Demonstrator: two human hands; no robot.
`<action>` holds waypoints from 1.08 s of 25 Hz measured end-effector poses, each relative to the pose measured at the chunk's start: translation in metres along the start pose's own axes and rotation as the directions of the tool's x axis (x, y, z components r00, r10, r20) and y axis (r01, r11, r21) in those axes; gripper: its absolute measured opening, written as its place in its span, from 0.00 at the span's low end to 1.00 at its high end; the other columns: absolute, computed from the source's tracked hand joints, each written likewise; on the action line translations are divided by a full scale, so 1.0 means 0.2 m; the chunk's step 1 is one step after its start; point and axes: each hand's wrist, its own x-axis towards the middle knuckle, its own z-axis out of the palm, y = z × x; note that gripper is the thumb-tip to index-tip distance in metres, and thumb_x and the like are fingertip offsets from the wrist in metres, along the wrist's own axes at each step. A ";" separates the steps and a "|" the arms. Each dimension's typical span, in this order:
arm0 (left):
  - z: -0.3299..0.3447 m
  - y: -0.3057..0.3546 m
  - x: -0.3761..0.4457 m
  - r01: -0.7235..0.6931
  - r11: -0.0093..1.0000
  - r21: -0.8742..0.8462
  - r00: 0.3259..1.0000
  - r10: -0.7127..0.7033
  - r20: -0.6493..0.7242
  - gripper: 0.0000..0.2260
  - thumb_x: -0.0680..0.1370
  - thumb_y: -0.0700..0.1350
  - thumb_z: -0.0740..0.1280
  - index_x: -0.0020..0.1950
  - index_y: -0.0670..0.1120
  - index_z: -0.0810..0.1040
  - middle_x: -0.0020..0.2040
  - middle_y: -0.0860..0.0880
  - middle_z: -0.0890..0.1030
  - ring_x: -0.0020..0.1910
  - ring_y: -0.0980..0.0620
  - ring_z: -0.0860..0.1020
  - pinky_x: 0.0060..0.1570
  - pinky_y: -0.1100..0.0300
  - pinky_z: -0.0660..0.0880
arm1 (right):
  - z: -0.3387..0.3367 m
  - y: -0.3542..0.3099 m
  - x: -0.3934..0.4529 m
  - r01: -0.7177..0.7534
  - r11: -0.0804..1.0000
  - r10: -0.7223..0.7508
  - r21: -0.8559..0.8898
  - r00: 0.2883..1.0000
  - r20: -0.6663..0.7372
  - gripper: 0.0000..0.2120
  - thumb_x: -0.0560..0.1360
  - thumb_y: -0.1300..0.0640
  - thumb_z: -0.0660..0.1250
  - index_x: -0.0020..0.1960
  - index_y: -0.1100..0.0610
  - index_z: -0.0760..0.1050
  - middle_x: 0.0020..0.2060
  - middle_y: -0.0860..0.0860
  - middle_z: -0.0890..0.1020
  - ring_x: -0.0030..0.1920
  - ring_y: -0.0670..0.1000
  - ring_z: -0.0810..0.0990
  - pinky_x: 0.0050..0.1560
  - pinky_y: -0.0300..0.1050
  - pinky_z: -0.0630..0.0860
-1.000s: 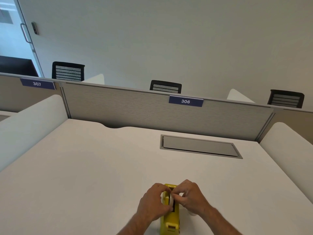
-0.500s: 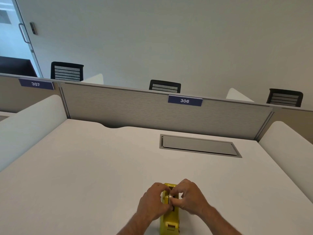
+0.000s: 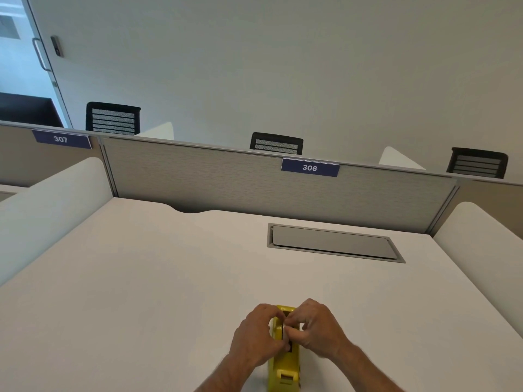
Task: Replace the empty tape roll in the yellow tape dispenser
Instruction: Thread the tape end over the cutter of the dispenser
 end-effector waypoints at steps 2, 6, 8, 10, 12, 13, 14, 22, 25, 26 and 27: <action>0.00 0.00 0.00 0.009 1.000 -0.001 1.000 -0.009 0.003 0.25 0.61 0.63 0.77 0.56 0.63 0.74 0.61 0.64 0.72 0.53 0.59 0.75 0.52 0.62 0.76 | 0.00 0.01 0.00 0.007 1.000 -0.007 -0.001 1.000 0.005 0.07 0.70 0.45 0.69 0.45 0.40 0.85 0.39 0.35 0.86 0.46 0.41 0.77 0.44 0.39 0.77; 0.01 0.00 0.01 0.023 1.000 -0.017 1.000 -0.023 0.010 0.24 0.60 0.63 0.77 0.53 0.64 0.74 0.58 0.66 0.71 0.53 0.58 0.76 0.51 0.62 0.77 | 0.00 0.02 -0.01 0.023 1.000 -0.023 -0.003 1.000 0.009 0.07 0.73 0.46 0.68 0.47 0.41 0.84 0.41 0.35 0.86 0.46 0.42 0.76 0.44 0.38 0.76; 0.01 0.00 0.01 0.028 0.999 -0.018 1.000 -0.028 0.014 0.24 0.59 0.63 0.77 0.52 0.66 0.73 0.56 0.67 0.70 0.52 0.58 0.76 0.50 0.63 0.77 | 0.00 0.02 -0.01 0.029 1.000 -0.029 -0.010 0.999 0.014 0.08 0.73 0.46 0.67 0.48 0.42 0.84 0.42 0.35 0.86 0.47 0.41 0.76 0.44 0.40 0.77; 0.01 -0.01 0.01 0.033 0.999 -0.018 0.999 -0.033 0.019 0.24 0.59 0.63 0.77 0.50 0.68 0.71 0.55 0.68 0.69 0.52 0.59 0.76 0.50 0.63 0.76 | 0.00 0.03 -0.01 0.026 1.000 -0.025 -0.011 1.000 0.015 0.09 0.74 0.45 0.67 0.49 0.42 0.84 0.42 0.35 0.86 0.47 0.41 0.76 0.44 0.40 0.78; 0.02 -0.01 0.01 0.039 0.999 -0.019 0.999 -0.039 0.021 0.24 0.58 0.64 0.77 0.49 0.69 0.70 0.54 0.68 0.69 0.51 0.59 0.76 0.49 0.64 0.76 | 0.00 0.03 -0.01 0.024 1.000 -0.023 -0.013 1.000 0.020 0.09 0.74 0.45 0.67 0.51 0.42 0.84 0.43 0.36 0.86 0.47 0.41 0.76 0.44 0.40 0.78; 0.02 -0.01 0.01 0.041 0.999 -0.019 0.999 -0.040 0.019 0.25 0.58 0.64 0.77 0.49 0.69 0.70 0.54 0.68 0.69 0.51 0.59 0.76 0.49 0.65 0.76 | 0.00 0.03 -0.01 0.026 1.000 -0.026 -0.015 0.999 0.023 0.09 0.74 0.45 0.67 0.51 0.43 0.84 0.44 0.36 0.86 0.47 0.41 0.76 0.44 0.40 0.78; 0.02 -0.01 0.01 0.040 0.999 -0.017 0.999 -0.040 0.018 0.25 0.58 0.65 0.77 0.49 0.69 0.70 0.54 0.68 0.69 0.51 0.59 0.76 0.48 0.65 0.75 | -0.01 0.03 -0.01 0.030 0.999 -0.029 -0.014 0.999 0.026 0.10 0.74 0.45 0.67 0.51 0.43 0.84 0.44 0.36 0.86 0.48 0.41 0.76 0.44 0.39 0.78; 0.01 0.00 0.01 0.033 0.999 -0.016 0.999 -0.033 0.012 0.24 0.60 0.63 0.78 0.51 0.66 0.73 0.59 0.65 0.71 0.54 0.57 0.76 0.53 0.61 0.77 | -0.02 0.03 0.00 0.040 0.999 -0.039 -0.011 0.997 0.068 0.12 0.72 0.42 0.68 0.53 0.40 0.83 0.41 0.28 0.82 0.49 0.40 0.77 0.43 0.37 0.79; 0.01 0.00 0.01 0.039 0.999 -0.012 0.999 -0.039 0.014 0.24 0.59 0.62 0.78 0.50 0.66 0.72 0.60 0.64 0.72 0.54 0.56 0.76 0.53 0.60 0.78 | -0.02 0.03 0.00 0.052 0.998 -0.049 -0.035 0.996 0.073 0.12 0.74 0.43 0.67 0.54 0.41 0.83 0.43 0.29 0.82 0.48 0.39 0.77 0.45 0.37 0.79; 0.01 0.00 0.01 0.042 0.999 -0.012 0.999 -0.042 0.017 0.23 0.59 0.62 0.78 0.50 0.66 0.72 0.59 0.65 0.72 0.54 0.56 0.76 0.54 0.60 0.78 | -0.02 0.03 0.00 0.055 0.998 -0.052 -0.040 0.996 0.069 0.11 0.74 0.43 0.67 0.54 0.41 0.83 0.45 0.32 0.84 0.48 0.40 0.77 0.45 0.37 0.79; 0.01 0.00 0.01 0.046 0.999 -0.014 0.999 -0.046 0.022 0.23 0.59 0.62 0.78 0.49 0.67 0.72 0.58 0.66 0.71 0.54 0.56 0.76 0.54 0.60 0.78 | -0.02 0.03 0.00 0.055 0.998 -0.052 -0.044 0.997 0.064 0.11 0.75 0.44 0.67 0.54 0.42 0.83 0.45 0.36 0.86 0.48 0.40 0.77 0.45 0.38 0.78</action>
